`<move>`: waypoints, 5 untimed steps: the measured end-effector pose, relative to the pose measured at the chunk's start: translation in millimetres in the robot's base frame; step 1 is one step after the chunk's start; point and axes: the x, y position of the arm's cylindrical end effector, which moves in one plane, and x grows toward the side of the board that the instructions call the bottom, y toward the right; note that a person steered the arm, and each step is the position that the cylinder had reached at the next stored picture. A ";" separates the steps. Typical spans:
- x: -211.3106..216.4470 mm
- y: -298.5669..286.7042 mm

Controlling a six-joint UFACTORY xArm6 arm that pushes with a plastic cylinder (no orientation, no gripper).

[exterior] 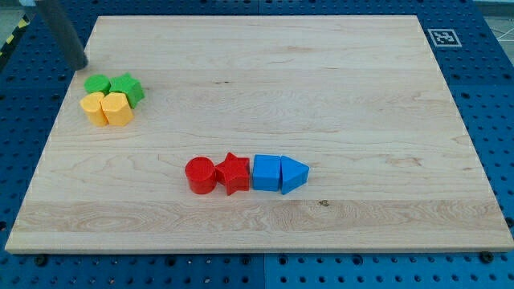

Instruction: Push the green circle and green star closer to the yellow hexagon

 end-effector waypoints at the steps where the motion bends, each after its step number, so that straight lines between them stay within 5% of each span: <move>1: 4.4 0.3; 5: 41.4 0.3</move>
